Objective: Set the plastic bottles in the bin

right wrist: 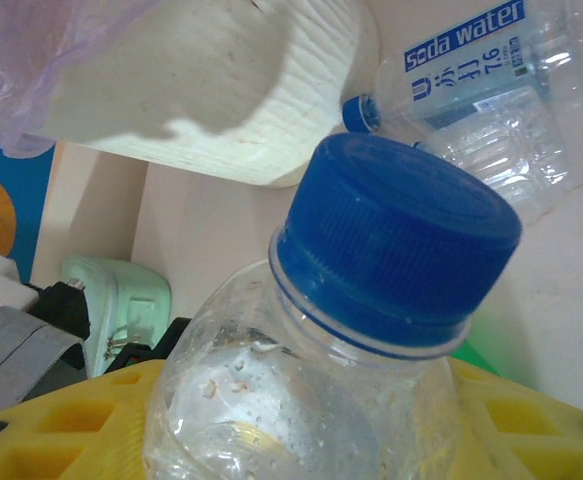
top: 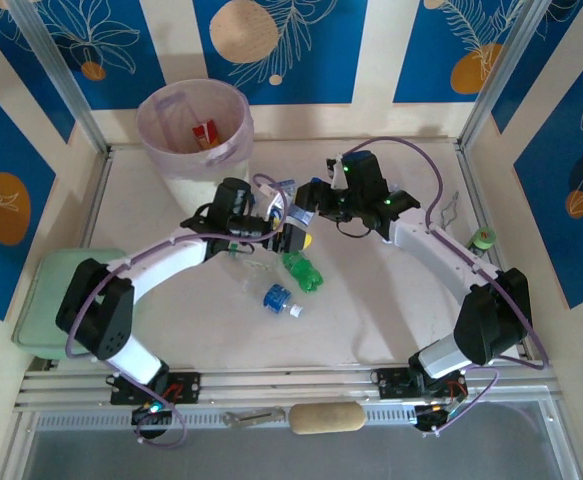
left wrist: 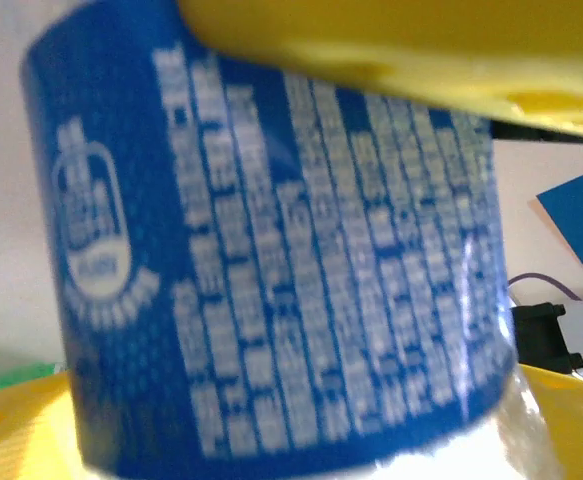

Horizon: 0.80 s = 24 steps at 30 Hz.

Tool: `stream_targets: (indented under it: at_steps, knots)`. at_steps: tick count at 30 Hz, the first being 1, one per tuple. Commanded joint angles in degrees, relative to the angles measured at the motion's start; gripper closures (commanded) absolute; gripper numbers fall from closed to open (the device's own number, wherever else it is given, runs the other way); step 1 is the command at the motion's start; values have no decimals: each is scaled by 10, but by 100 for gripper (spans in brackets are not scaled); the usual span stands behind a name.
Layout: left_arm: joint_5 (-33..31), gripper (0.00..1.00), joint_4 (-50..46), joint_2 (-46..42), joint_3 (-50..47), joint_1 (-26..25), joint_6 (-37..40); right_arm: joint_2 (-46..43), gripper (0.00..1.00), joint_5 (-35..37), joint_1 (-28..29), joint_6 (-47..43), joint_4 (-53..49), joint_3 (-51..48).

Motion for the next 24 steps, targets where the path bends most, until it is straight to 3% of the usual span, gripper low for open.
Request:
stream_targets:
  at_steps: [1,12,14,19,24]
  knots:
    - [6,12,20,9,22,-5,-4,-2,55,-21,2,7,8,-2]
    - [11,40,12,4,21,-5,-8,5,54,-22,1,7,11,-2]
    - [9,40,11,2,21,-5,-9,4,48,-21,1,8,10,1]
    - [-8,41,1,-5,24,-4,0,-7,22,-19,-15,23,14,2]
    - [-38,41,-28,-10,34,-1,18,-41,17,-17,-47,40,26,-16]
